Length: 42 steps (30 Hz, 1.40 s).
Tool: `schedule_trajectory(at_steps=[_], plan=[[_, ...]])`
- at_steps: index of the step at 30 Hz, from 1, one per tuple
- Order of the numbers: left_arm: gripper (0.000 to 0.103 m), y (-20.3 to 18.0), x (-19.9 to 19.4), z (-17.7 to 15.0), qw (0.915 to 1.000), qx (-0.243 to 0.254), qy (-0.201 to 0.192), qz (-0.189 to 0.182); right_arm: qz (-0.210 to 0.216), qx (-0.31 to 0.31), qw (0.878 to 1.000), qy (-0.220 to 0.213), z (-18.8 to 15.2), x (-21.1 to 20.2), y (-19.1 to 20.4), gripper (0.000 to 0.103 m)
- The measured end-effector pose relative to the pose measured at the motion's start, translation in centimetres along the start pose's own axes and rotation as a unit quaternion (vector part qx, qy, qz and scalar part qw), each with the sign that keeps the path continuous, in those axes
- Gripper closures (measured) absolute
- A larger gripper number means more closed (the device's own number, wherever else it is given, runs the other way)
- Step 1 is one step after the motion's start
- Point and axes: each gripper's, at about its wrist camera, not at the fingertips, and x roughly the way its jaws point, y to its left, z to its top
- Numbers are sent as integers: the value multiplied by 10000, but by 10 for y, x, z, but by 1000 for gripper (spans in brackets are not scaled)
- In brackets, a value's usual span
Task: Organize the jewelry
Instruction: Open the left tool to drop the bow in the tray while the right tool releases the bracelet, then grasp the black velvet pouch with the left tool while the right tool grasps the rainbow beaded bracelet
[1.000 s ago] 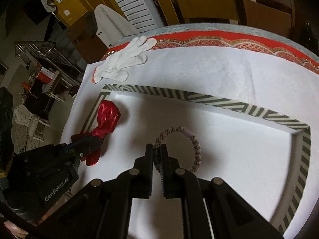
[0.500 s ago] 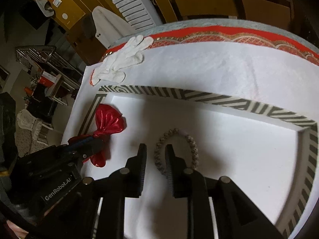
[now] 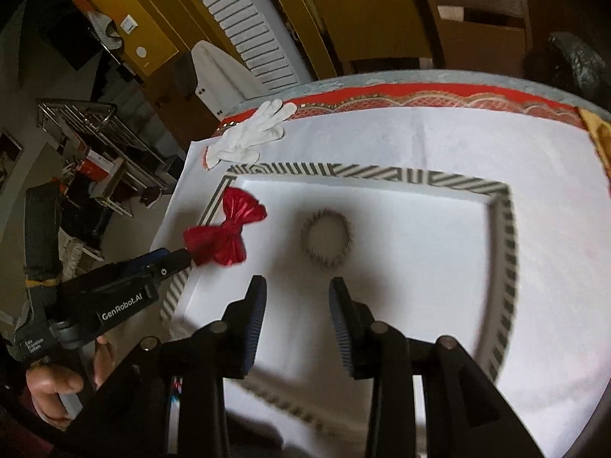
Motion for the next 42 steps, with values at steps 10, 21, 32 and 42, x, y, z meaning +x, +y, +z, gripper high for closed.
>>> schedule_trajectory(at_steps=[10,21,32,42], plan=[[72,4,-47,-50,9999,64,-151,26,-121,2,9999,-109,-62,-55,14,58],[72,10,-80,-99,9998,71,-170,-103,-173,-68,9997,-178,-123,-95,29,48],[72,23,-85,-129,9993,-127,95,-342,-167,10,9999,-14,-177,-108,19,47],[72,10,-82,-140,9978,-75,256,-609,-116,-101,9998,90,-193,-110,18,47]])
